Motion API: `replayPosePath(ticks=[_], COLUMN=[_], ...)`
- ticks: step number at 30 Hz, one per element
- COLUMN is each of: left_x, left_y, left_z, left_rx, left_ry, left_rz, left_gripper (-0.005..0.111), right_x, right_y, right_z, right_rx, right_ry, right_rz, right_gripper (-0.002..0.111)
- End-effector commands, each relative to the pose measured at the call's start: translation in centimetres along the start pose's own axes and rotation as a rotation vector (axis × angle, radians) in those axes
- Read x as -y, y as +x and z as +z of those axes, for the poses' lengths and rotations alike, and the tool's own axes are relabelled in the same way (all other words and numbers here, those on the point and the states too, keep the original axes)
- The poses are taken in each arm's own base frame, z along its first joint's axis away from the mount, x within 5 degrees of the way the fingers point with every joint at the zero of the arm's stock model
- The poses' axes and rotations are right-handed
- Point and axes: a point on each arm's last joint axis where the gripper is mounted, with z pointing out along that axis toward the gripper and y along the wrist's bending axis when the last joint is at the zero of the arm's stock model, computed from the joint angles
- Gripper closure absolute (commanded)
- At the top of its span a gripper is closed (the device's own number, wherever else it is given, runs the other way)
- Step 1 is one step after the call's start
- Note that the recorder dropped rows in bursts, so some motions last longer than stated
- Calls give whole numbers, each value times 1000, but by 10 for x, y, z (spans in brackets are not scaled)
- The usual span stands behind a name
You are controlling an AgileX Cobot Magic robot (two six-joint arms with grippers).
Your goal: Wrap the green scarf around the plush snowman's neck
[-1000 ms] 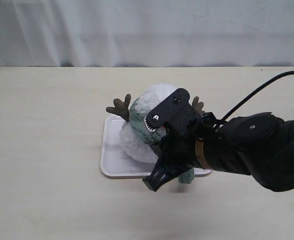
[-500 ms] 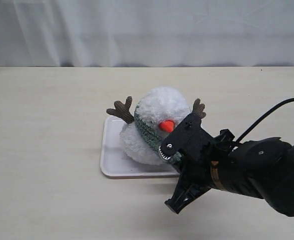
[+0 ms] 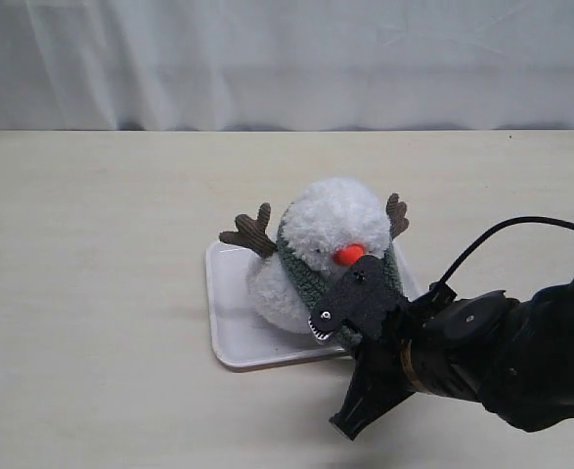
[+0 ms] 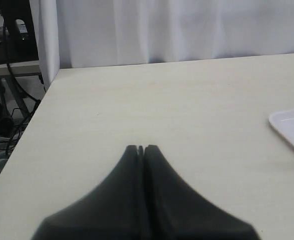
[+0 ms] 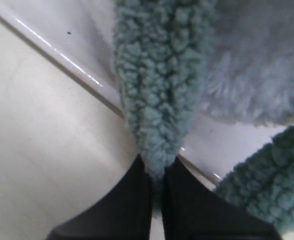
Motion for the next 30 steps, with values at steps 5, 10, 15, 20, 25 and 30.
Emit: replayPosePath(ticks=[5,10,15,20,25,30], left_x=[0,0,0,0,0,0], left_y=[-1,-1,-1,-1,-1,-1], left_z=[0,0,0,0,0,0], left_rx=[12,12,12,12,12,12], left_ry=[5,5,5,5,5,5], left_rz=[2,2,2,2,2,2], left_gripper=[107,107,107,107,107,107], right_x=[-5,-2,9,28,15,11], right_y=[0,-14,-22,-1,-1,-10], right_z=[-1,-16,-45,-53,-50,-50], right_rx=[2,65,132,-69,-93,-3], right_ry=[-51,-75,-44,183,42,-22], right_rz=[5,122,302,376,321,299], right_gripper=[101,68,38,38,38,38])
